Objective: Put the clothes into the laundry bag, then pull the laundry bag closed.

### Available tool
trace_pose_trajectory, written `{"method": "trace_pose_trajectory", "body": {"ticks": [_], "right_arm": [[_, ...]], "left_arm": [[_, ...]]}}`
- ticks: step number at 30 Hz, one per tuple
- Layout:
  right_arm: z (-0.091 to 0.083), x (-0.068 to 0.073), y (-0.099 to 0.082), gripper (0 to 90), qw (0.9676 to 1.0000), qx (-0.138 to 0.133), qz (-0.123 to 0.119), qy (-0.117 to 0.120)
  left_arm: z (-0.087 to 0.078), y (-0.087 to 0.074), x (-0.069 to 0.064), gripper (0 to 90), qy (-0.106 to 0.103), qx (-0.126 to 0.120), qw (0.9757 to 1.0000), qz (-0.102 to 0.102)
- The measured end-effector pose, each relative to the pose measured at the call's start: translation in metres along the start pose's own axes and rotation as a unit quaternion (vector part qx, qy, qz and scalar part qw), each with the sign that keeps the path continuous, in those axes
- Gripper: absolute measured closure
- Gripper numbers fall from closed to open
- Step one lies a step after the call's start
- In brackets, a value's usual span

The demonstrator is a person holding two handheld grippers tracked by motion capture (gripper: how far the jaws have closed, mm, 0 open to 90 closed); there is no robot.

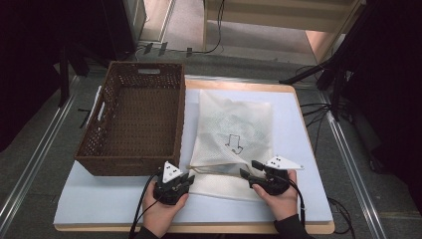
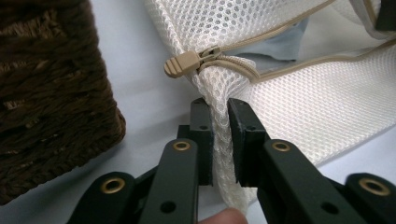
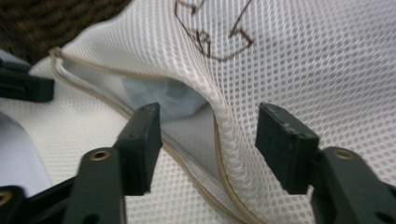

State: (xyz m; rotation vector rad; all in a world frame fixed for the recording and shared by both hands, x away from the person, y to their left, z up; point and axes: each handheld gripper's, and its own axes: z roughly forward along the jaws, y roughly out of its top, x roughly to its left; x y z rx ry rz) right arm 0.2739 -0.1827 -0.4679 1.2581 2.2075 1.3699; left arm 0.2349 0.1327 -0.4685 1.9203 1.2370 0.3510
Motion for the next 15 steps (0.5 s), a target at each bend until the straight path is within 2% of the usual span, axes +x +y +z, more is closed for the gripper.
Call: {"method": "trace_pose_trajectory", "body": {"ticks": [2, 6, 8, 11, 14, 15], "right_arm": [[-0.007, 0.004, 0.004, 36.5, 0.9998, -0.014, 0.010, 0.001], [-0.020, 0.016, 0.014, 37.8, 0.9991, -0.041, 0.008, -0.006], [-0.023, 0.024, 0.019, 45.1, 0.9987, -0.051, 0.001, 0.002], [-0.021, 0.037, 0.023, 58.8, 0.9984, -0.054, -0.004, 0.018], [-0.010, 0.047, 0.022, 70.3, 0.9984, -0.041, -0.007, 0.039], [-0.004, 0.050, 0.020, 71.4, 0.9984, -0.033, -0.011, 0.045]], "left_arm": [[0.000, 0.000, -0.003, 83.6, 0.002, -0.004, 1.0000, 0.005], [-0.001, 0.000, -0.011, 83.7, 0.001, -0.006, 0.9999, 0.013], [0.000, -0.001, -0.016, 83.7, 0.001, -0.007, 0.9998, 0.020], [0.000, -0.002, -0.017, 83.8, 0.002, -0.009, 0.9998, 0.019], [-0.001, -0.002, -0.016, 83.9, -0.004, -0.010, 0.9999, 0.007], [-0.001, -0.002, -0.016, 83.9, -0.006, -0.012, 0.9999, 0.003]]}}
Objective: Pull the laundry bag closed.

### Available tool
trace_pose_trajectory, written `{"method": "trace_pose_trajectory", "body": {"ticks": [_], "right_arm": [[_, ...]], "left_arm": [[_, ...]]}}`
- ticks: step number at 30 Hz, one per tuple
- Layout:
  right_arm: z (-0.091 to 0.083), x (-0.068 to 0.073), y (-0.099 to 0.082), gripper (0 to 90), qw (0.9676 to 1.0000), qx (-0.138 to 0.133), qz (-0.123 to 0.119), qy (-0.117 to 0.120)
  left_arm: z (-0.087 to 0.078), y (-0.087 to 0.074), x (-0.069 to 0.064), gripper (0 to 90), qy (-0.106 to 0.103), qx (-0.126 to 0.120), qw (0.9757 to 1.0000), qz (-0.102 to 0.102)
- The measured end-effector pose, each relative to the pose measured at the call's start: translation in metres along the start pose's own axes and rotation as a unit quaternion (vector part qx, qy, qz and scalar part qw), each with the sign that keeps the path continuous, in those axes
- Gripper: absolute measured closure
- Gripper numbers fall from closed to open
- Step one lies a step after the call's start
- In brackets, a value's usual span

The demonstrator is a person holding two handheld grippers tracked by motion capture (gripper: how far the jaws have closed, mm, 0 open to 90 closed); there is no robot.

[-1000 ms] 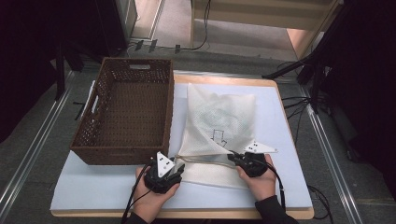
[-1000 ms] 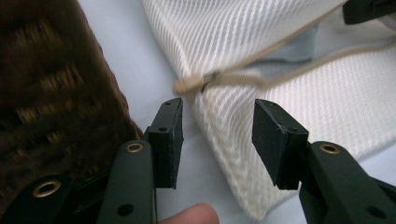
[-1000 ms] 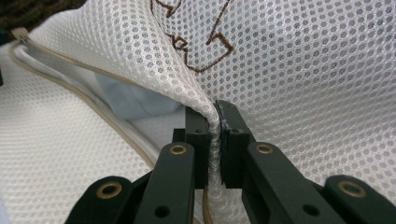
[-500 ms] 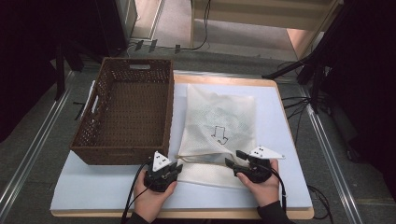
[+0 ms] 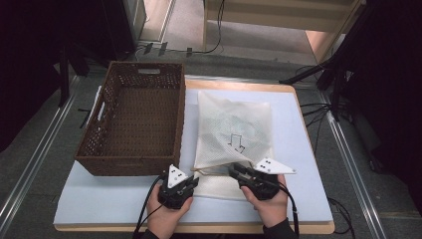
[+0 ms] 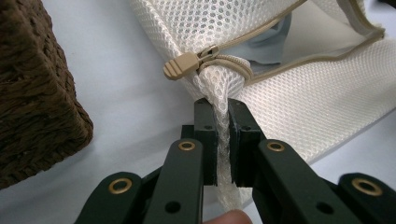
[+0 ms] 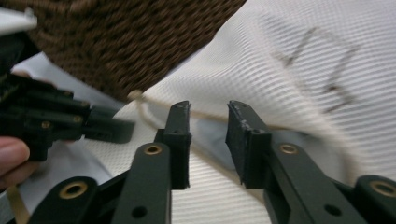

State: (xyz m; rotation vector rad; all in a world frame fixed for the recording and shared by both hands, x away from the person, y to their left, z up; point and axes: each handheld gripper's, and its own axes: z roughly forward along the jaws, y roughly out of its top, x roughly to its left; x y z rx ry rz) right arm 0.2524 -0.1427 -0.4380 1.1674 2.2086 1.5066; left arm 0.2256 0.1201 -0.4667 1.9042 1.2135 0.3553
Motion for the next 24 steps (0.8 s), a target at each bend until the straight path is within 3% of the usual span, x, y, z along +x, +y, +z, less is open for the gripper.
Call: {"method": "trace_pose_trajectory", "body": {"ticks": [2, 4, 7, 9, 14, 19, 21, 24], "right_arm": [[0.013, 0.006, -0.004, 69.6, 0.9997, 0.017, -0.005, 0.020], [0.025, 0.013, -0.009, 62.3, 0.9987, 0.034, -0.013, 0.035], [0.038, 0.022, -0.014, 57.9, 0.9976, 0.043, -0.018, 0.051], [0.043, 0.023, -0.015, 58.1, 0.9977, 0.043, -0.011, 0.052], [0.052, 0.025, -0.018, 61.5, 0.9952, 0.053, 0.000, 0.082], [0.061, 0.022, -0.021, 58.0, 0.9969, 0.056, 0.005, 0.055], [0.065, 0.021, -0.023, 62.6, 0.9956, 0.065, 0.004, 0.068], [0.066, 0.022, -0.025, 83.8, 0.9945, 0.072, -0.001, 0.077]], "left_arm": [[-0.001, 0.000, 0.000, 83.9, -0.007, 0.000, 0.9999, -0.008], [-0.001, -0.001, -0.002, 84.1, -0.014, 0.001, 0.9998, -0.014], [-0.001, -0.003, -0.006, 84.2, -0.013, 0.002, 0.9999, 0.005], [0.001, -0.004, -0.006, 84.0, -0.019, 0.009, 0.9997, 0.014], [-0.001, -0.005, -0.003, 83.2, -0.022, 0.006, 0.9997, 0.012], [0.000, -0.005, -0.001, 83.7, -0.031, 0.005, 0.9995, 0.007], [-0.001, -0.004, 0.000, 84.3, -0.029, 0.005, 0.9996, 0.005], [-0.002, -0.003, 0.000, 84.4, -0.033, 0.003, 0.9994, 0.006]]}}
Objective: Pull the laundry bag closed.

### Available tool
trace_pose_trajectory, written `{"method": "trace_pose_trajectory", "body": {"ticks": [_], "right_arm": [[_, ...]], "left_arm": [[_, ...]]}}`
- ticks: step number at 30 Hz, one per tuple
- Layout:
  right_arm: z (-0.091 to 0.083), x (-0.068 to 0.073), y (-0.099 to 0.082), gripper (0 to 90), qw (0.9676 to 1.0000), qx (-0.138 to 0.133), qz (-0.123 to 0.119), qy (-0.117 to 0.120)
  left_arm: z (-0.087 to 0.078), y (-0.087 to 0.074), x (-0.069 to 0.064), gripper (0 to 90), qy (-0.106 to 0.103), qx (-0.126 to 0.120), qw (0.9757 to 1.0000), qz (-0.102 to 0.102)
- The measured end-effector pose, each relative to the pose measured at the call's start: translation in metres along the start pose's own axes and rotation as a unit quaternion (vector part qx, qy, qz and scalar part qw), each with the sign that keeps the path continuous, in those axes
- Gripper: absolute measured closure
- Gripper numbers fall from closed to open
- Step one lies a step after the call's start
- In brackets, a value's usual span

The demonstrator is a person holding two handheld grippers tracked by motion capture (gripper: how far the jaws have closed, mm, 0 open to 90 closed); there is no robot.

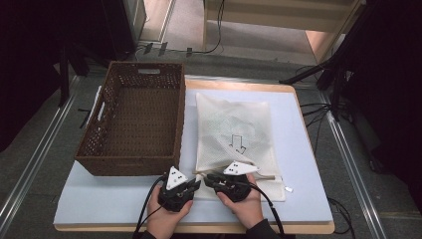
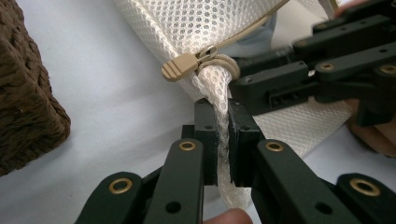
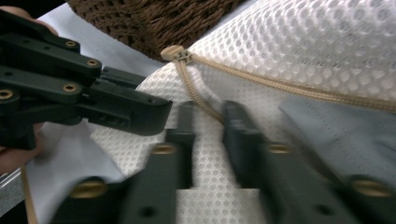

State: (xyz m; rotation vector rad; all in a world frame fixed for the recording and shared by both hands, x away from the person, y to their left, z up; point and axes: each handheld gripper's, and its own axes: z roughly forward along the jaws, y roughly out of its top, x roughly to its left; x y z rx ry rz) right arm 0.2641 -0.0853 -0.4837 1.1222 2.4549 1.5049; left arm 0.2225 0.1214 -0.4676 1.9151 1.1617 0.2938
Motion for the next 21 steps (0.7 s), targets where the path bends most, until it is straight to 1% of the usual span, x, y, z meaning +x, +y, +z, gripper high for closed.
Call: {"method": "trace_pose_trajectory", "body": {"ticks": [1, 3, 4, 5, 6, 7, 8, 10, 11, 12, 13, 14, 15, 16, 17, 18, 19, 20, 21], "right_arm": [[-0.001, 0.000, 0.000, 90.0, 1.0000, 0.003, -0.003, 0.001], [-0.003, 0.001, 0.000, 90.0, 0.9999, 0.002, -0.007, -0.007], [-0.004, 0.000, -0.001, 90.0, 0.9999, 0.006, -0.009, -0.009], [-0.004, 0.000, -0.001, 90.0, 0.9998, 0.009, -0.009, -0.018], [-0.005, -0.002, -0.002, 90.0, 0.9996, 0.008, -0.008, -0.027], [-0.006, -0.004, -0.003, 90.0, 0.9996, 0.005, 0.002, -0.026], [-0.007, -0.005, -0.003, 90.0, 0.9997, 0.005, 0.006, -0.024], [-0.010, -0.006, -0.003, 90.0, 0.9996, -0.003, 0.004, -0.029], [-0.011, -0.006, -0.002, 90.0, 0.9996, -0.010, 0.006, -0.024], [-0.012, -0.005, -0.002, 89.8, 0.9996, -0.021, 0.002, -0.020], [-0.013, -0.004, -0.001, 81.2, 0.9995, -0.024, 0.000, -0.018], [-0.012, -0.003, 0.000, 70.6, 0.9995, -0.028, -0.003, -0.017], [-0.011, -0.002, 0.000, 64.8, 0.9994, -0.030, -0.004, -0.017], [-0.009, -0.001, 0.001, 61.3, 0.9992, -0.029, -0.009, -0.025], [-0.008, -0.001, 0.001, 58.5, 0.9992, -0.026, -0.010, -0.027], [-0.006, -0.001, 0.001, 56.3, 0.9994, -0.020, -0.015, -0.024], [-0.003, -0.001, 0.001, 55.8, 0.9994, -0.012, -0.020, -0.024], [-0.001, -0.001, 0.001, 56.7, 0.9994, -0.005, -0.025, -0.025], [0.001, 0.001, 0.001, 58.6, 0.9993, 0.000, -0.034, -0.018]], "left_arm": [[0.000, 0.000, 0.001, 84.1, -0.001, -0.002, 1.0000, -0.002], [-0.002, 0.002, 0.004, 80.1, -0.011, -0.001, 0.9999, -0.003], [-0.004, 0.003, 0.005, 77.5, -0.003, -0.004, 1.0000, -0.001], [-0.007, 0.004, 0.005, 75.3, 0.002, -0.010, 0.9999, 0.003], [-0.009, 0.005, 0.005, 73.0, 0.002, -0.014, 0.9999, 0.006], [-0.011, 0.006, 0.005, 71.7, -0.001, -0.019, 0.9998, 0.007], [-0.013, 0.007, 0.006, 71.7, -0.005, -0.022, 0.9997, 0.004], [-0.014, 0.007, 0.009, 73.8, -0.016, -0.021, 0.9996, -0.004], [-0.013, 0.007, 0.011, 76.0, -0.020, -0.016, 0.9996, -0.008], [-0.012, 0.006, 0.011, 79.8, -0.022, -0.013, 0.9996, -0.011], [-0.011, 0.006, 0.011, 81.1, -0.026, -0.009, 0.9995, -0.016], [-0.010, 0.005, 0.011, 82.9, -0.027, -0.008, 0.9994, -0.019], [-0.009, 0.005, 0.010, 84.4, -0.033, -0.007, 0.9992, -0.023], [-0.009, 0.005, 0.009, 85.2, -0.035, -0.005, 0.9991, -0.023], [-0.008, 0.005, 0.009, 85.4, -0.039, -0.005, 0.9990, -0.023], [-0.009, 0.005, 0.009, 85.6, -0.044, -0.007, 0.9986, -0.026], [-0.009, 0.005, 0.010, 85.7, -0.049, -0.007, 0.9983, -0.030], [-0.009, 0.006, 0.012, 85.8, -0.060, -0.008, 0.9975, -0.038], [-0.009, 0.006, 0.013, 86.0, -0.064, -0.005, 0.9970, -0.042]]}}
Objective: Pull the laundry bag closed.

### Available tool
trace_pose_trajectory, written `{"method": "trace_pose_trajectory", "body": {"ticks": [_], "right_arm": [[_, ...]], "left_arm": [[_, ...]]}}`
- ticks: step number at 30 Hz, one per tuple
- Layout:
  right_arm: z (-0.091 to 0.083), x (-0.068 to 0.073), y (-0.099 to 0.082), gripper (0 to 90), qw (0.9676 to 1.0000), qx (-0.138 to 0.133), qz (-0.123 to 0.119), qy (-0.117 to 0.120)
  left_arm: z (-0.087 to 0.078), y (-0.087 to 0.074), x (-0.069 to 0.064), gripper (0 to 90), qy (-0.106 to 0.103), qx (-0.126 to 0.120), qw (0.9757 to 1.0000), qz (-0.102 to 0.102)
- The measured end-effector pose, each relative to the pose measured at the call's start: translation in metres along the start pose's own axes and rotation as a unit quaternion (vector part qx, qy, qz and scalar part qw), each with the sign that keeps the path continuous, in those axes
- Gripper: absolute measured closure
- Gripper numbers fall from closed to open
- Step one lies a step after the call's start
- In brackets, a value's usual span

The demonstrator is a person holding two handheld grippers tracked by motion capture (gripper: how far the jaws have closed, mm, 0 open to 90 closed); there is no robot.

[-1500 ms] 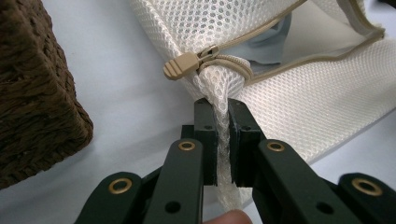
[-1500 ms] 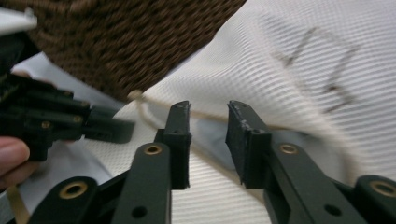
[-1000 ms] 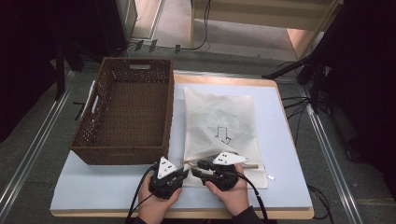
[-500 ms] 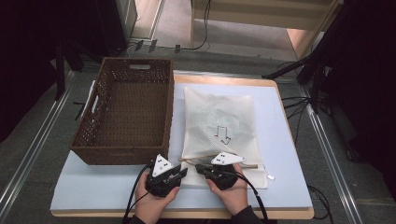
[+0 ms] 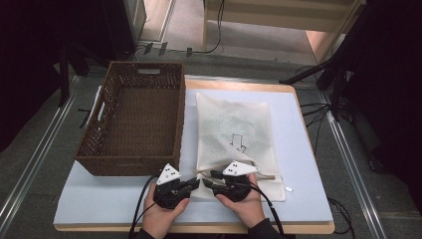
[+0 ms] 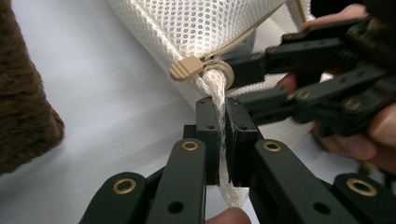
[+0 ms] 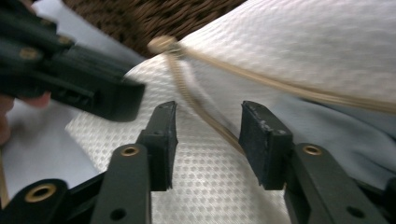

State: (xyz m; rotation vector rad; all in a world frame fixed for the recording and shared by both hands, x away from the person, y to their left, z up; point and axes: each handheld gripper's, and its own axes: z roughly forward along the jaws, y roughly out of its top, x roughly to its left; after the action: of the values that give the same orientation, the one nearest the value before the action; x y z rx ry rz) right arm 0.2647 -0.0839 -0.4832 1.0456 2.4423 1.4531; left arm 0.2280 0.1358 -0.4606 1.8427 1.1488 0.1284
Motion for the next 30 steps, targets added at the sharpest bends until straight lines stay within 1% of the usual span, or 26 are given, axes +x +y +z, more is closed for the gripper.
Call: {"method": "trace_pose_trajectory", "body": {"ticks": [1, 2, 3, 4, 5, 8, 9, 10, 12, 13, 14, 15, 16, 17, 18, 19, 20, 21, 22, 23, 24, 25, 26, 27, 29, 30], "right_arm": [[0.001, 0.002, 0.000, 61.0, 0.9999, 0.005, -0.011, 0.000], [0.002, 0.003, 0.001, 65.8, 0.9998, 0.008, -0.021, 0.003], [0.002, 0.006, 0.001, 73.1, 0.9994, 0.010, -0.033, 0.004], [0.003, 0.008, 0.000, 82.5, 0.9990, 0.014, -0.042, -0.003], [0.003, 0.008, 0.000, 89.1, 0.9990, 0.019, -0.040, -0.006], [0.000, 0.005, -0.001, 90.0, 0.9996, 0.020, -0.019, -0.005], [-0.001, 0.004, -0.001, 90.0, 0.9996, 0.019, -0.021, -0.006], [-0.003, 0.004, -0.001, 90.0, 0.9997, 0.018, -0.016, -0.008], [-0.006, 0.003, -0.001, 90.0, 0.9997, 0.013, -0.012, -0.013], [-0.006, 0.003, -0.001, 90.0, 0.9997, 0.012, -0.015, -0.016], [-0.007, 0.003, -0.002, 90.0, 0.9996, 0.010, -0.016, -0.019], [-0.008, 0.003, -0.002, 90.0, 0.9996, 0.010, -0.016, -0.021], [-0.008, 0.003, -0.002, 90.0, 0.9996, 0.011, -0.016, -0.021], [-0.009, 0.002, -0.003, 90.0, 0.9996, 0.011, -0.015, -0.021], [-0.010, 0.002, -0.003, 90.0, 0.9996, 0.010, -0.014, -0.023], [-0.010, 0.000, -0.004, 90.0, 0.9996, 0.006, -0.011, -0.025], [-0.011, 0.000, -0.004, 90.0, 0.9997, 0.006, -0.005, -0.024], [-0.012, -0.001, -0.004, 90.0, 0.9997, 0.003, -0.004, -0.023], [-0.013, -0.001, -0.004, 90.0, 0.9998, 0.001, -0.003, -0.020], [-0.013, 0.000, -0.004, 90.0, 0.9998, -0.002, -0.001, -0.019], [-0.014, 0.000, -0.004, 90.0, 0.9999, -0.004, -0.003, -0.016], [-0.014, 0.001, -0.004, 90.0, 0.9999, -0.005, -0.006, -0.014], [-0.014, 0.002, -0.004, 90.0, 0.9999, -0.004, -0.008, -0.013], [-0.014, 0.002, -0.004, 90.0, 0.9999, -0.002, -0.007, -0.013], [-0.013, 0.002, -0.005, 90.0, 0.9999, 0.000, -0.007, -0.012], [-0.012, 0.002, -0.005, 90.0, 0.9999, 0.001, -0.006, -0.012]], "left_arm": [[0.000, 0.000, 0.000, 86.0, 0.001, 0.002, 1.0000, 0.001], [0.001, -0.001, -0.001, 86.1, 0.005, 0.002, 1.0000, 0.005], [0.001, -0.001, -0.002, 86.1, 0.005, 0.003, 1.0000, 0.007], [0.001, -0.001, -0.003, 86.0, 0.007, 0.003, 0.9999, 0.008], [0.001, -0.001, -0.003, 85.9, 0.010, 0.004, 0.9998, 0.014], [0.000, -0.001, -0.003, 84.4, 0.019, 0.006, 0.9995, 0.026], [0.000, 0.000, -0.002, 83.6, 0.014, 0.004, 0.9996, 0.023], [-0.001, 0.000, -0.001, 83.0, 0.010, 0.003, 0.9998, 0.019], [-0.002, 0.001, 0.000, 82.6, 0.007, 0.002, 0.9998, 0.021], [-0.003, 0.001, 0.000, 81.5, 0.002, -0.002, 0.9998, 0.022], [-0.005, 0.002, 0.000, 78.2, -0.004, -0.009, 0.9998, 0.019], [-0.006, 0.003, 0.001, 72.3, -0.002, -0.013, 0.9998, 0.017], [-0.009, 0.004, 0.003, 71.7, 0.000, -0.021, 0.9997, 0.014], [-0.013, 0.006, 0.005, 73.2, 0.000, -0.030, 0.9995, 0.008], [-0.017, 0.007, 0.008, 76.4, 0.005, -0.039, 0.9992, 0.002], [-0.018, 0.007, 0.009, 83.8, 0.008, -0.040, 0.9992, 0.000], [-0.019, 0.007, 0.010, 87.5, 0.015, -0.037, 0.9992, -0.004], [-0.017, 0.007, 0.011, 90.0, 0.029, -0.027, 0.9992, -0.004], [-0.013, 0.006, 0.010, 90.0, 0.048, -0.013, 0.9987, 0.001], [-0.008, 0.005, 0.009, 90.0, 0.070, 0.002, 0.9975, 0.007], [-0.001, 0.005, 0.008, 90.0, 0.080, 0.017, 0.9966, 0.009], [0.005, 0.005, 0.007, 90.0, 0.084, 0.024, 0.9961, 0.010], [0.009, 0.006, 0.005, 90.0, 0.093, 0.023, 0.9952, 0.014], [0.011, 0.008, 0.002, 90.0, 0.098, 0.014, 0.9950, 0.017], [0.012, 0.013, -0.004, 90.0, 0.094, 0.001, 0.9953, 0.024], [0.012, 0.016, -0.007, 90.0, 0.089, -0.009, 0.9956, 0.027]]}}
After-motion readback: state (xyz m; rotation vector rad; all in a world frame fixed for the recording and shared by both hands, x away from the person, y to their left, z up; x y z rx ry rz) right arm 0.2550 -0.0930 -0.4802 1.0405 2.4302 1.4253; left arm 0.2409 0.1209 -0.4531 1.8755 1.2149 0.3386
